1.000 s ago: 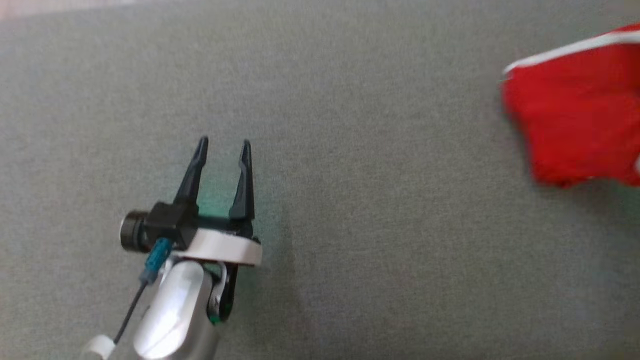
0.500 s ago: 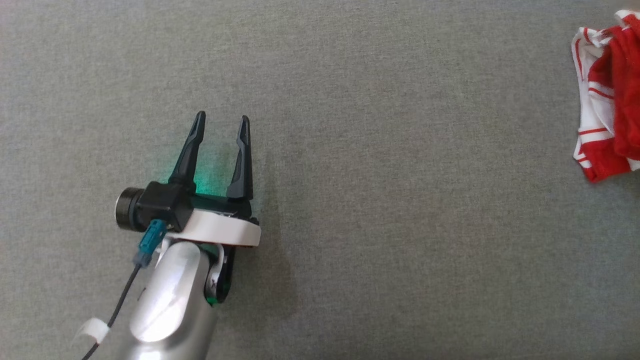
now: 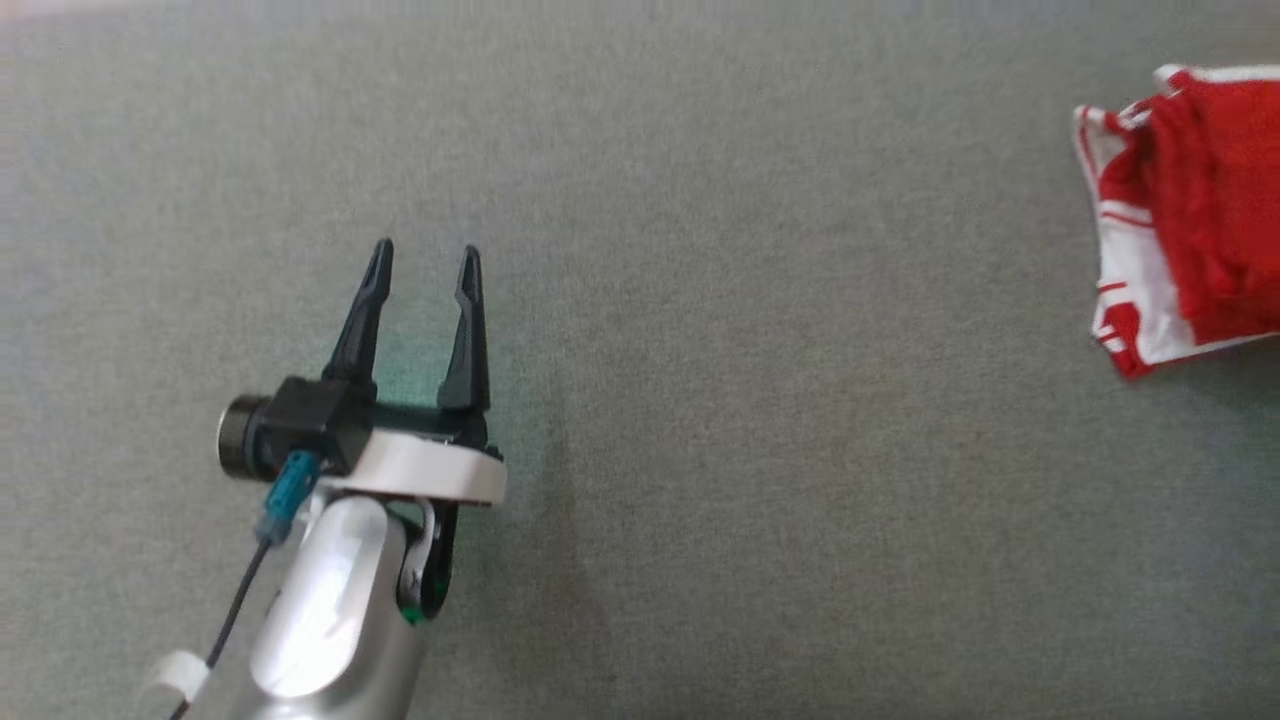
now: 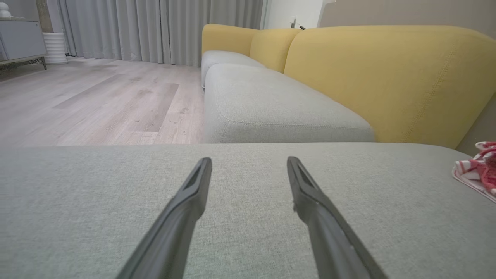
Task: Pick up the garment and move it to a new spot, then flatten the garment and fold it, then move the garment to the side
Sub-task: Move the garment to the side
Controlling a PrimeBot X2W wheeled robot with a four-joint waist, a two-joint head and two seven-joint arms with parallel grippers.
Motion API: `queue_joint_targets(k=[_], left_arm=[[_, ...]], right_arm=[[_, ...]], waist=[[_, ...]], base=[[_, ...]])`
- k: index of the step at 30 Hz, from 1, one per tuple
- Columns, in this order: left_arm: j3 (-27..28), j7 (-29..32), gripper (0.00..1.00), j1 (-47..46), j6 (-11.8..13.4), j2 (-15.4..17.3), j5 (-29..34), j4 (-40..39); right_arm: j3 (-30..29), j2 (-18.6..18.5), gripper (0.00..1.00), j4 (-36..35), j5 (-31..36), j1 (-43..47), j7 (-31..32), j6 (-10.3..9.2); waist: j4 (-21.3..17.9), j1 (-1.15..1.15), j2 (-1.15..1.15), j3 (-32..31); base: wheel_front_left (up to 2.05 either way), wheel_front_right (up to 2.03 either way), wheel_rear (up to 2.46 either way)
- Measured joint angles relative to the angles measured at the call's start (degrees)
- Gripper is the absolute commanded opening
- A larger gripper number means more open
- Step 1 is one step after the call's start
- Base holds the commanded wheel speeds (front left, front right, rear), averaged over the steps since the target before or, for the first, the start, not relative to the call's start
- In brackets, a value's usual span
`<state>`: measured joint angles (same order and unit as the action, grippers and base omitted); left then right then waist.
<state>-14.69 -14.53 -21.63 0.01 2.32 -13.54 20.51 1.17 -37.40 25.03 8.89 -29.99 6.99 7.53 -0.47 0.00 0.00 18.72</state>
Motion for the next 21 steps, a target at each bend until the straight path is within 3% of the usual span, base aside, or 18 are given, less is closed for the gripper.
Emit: queue_joint_targets(k=[8,16,18,21], left_arm=[[1.78,0.00,1.00,4.92,0.24,0.03,-0.03,-0.92],[2.67,0.00,1.00,9.79,0.56,0.05,-0.12,-2.36],[2.96,0.00,1.00,10.93,0.49,0.08,-0.99,-2.24],[3.18,0.00,1.00,12.13,0.51,0.10,-1.11,-2.32]], right_arm=[[-2.82,15.16,1.00,-11.52,-3.31,1.65,-4.98,0.00],[-3.34,29.89,1.00,-17.25,-10.44,11.79,-10.80,0.00],[-3.31,32.70,1.00,-17.08,-11.03,13.99,-12.16,0.00],[-2.63,33.92,1.00,-15.39,-11.47,16.06,-14.54,0.00]], waist=[[-0.02,-0.01,0.00,-7.58],[0.81,-0.02,0.00,-13.73],[1.06,-0.02,0.00,-14.55],[1.32,-0.01,0.00,-15.33]], base=[[0.00,0.00,0.00],[0.00,0.00,0.00],[0.00,0.00,0.00],[0.00,0.00,0.00]])
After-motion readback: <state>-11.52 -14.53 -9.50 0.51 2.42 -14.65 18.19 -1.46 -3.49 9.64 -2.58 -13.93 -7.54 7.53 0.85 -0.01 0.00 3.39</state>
